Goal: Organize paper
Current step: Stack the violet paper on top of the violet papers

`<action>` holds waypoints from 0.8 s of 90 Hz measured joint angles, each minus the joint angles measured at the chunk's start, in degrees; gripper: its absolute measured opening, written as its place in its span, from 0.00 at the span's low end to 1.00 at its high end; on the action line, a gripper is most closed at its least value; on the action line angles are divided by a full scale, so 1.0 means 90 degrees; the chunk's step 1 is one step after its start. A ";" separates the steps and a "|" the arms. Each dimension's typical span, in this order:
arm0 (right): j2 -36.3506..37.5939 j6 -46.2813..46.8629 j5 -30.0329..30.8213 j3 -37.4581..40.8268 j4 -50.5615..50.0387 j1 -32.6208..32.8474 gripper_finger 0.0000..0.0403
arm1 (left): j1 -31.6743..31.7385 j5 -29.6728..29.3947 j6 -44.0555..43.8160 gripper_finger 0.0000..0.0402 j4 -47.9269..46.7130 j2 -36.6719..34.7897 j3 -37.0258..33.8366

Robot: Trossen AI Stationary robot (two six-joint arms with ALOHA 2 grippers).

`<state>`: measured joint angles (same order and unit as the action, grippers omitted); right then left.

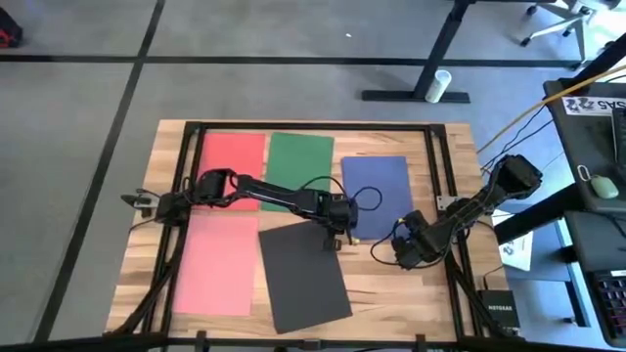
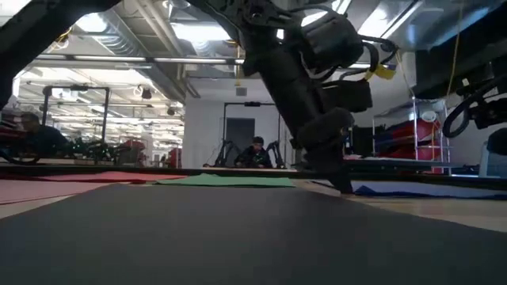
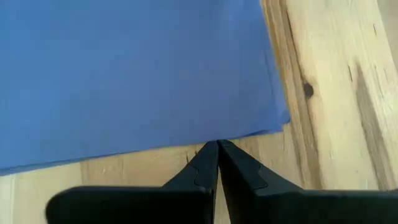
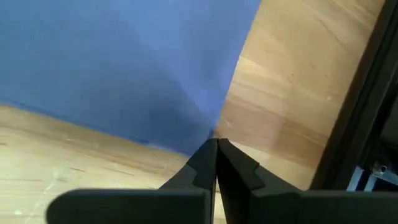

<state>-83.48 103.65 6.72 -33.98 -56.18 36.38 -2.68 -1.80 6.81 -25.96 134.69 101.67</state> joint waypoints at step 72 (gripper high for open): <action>0.0056 -0.1042 -0.0461 -0.0680 -0.0287 0.0114 0.00 | 0.0000 0.0022 0.0005 0.00 -0.0026 -0.0002 0.0000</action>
<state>-82.98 94.28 2.57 -40.10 -58.76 37.41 -2.68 -1.61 6.85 -26.20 134.67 101.67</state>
